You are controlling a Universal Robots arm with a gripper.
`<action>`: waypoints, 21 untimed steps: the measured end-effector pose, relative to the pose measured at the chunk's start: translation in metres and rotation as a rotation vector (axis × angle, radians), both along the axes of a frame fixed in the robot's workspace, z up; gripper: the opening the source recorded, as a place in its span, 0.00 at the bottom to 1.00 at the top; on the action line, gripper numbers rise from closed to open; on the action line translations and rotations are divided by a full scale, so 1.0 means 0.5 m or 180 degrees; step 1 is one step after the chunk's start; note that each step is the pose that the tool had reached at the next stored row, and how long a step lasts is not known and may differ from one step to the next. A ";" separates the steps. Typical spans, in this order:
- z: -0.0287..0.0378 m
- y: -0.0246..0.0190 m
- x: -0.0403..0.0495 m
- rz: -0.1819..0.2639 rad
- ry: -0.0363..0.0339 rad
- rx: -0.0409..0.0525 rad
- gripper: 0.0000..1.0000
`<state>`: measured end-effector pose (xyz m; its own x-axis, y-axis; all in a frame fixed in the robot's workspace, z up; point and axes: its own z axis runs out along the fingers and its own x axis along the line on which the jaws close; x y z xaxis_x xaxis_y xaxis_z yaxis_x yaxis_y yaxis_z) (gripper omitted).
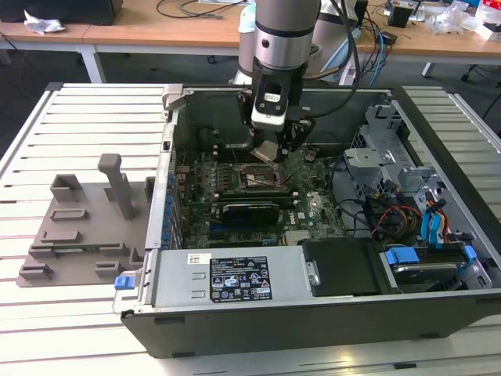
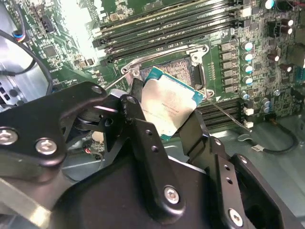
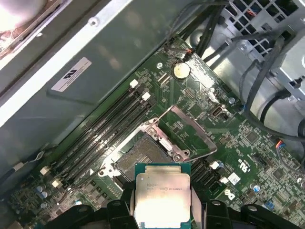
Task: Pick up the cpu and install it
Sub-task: 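Place the cpu into insertion slot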
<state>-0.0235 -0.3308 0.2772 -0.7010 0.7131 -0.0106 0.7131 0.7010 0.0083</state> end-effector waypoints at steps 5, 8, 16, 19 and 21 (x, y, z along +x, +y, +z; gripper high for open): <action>-0.001 0.0000 0.000 -0.0282 0.0000 -0.0001 0.55; -0.002 0.0000 0.000 -0.0390 0.0000 -0.0001 0.55; -0.003 0.0000 0.000 -0.0723 0.0000 -0.0001 0.55; -0.003 0.0000 0.000 -0.0853 0.0000 -0.0001 0.55; -0.004 0.0000 0.000 -0.0911 0.0000 -0.0001 0.55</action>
